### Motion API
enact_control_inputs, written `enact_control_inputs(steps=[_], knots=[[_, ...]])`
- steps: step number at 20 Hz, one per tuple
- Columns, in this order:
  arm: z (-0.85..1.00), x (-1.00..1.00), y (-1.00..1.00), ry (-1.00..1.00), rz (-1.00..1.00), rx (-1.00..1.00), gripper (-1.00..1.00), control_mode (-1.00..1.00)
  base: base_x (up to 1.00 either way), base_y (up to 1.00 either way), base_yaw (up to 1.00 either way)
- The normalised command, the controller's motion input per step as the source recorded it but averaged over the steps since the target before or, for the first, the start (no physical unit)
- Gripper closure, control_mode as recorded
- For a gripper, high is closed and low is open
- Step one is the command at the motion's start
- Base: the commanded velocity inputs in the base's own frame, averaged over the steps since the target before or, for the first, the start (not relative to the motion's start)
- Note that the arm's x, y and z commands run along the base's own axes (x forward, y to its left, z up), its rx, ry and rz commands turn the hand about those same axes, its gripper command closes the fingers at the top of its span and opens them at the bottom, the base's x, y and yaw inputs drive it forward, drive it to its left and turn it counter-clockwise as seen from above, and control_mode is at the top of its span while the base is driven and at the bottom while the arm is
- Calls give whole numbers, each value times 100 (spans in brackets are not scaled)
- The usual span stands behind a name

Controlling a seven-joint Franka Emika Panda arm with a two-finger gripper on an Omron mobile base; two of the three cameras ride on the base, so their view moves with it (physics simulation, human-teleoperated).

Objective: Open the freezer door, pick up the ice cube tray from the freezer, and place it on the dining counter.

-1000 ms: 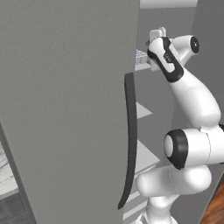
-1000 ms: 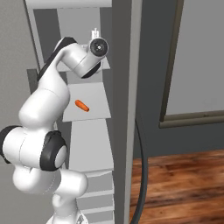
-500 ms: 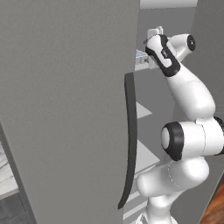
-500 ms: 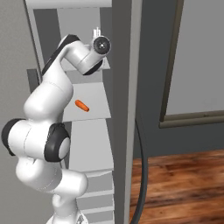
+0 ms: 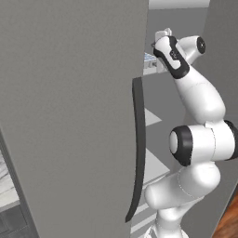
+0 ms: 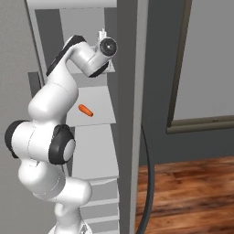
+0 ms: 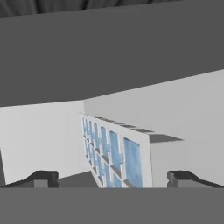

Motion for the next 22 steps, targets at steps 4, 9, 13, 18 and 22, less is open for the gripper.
enact_control_inputs(steps=[4, 9, 13, 18, 22], knots=[[-9, 16, 5, 0, 0, 0, -100, -100, 0, 0, 0], [-10, 18, 6, 0, 0, 0, -100, -100, 0, 0, 0], [-10, 23, 9, 0, 0, 0, -100, -100, 0, 0, 0], [-9, 23, 12, 0, 0, 0, -100, -100, 0, 0, 0], [-1, 24, 15, 0, 0, 0, -100, -100, 0, 0, 0]])
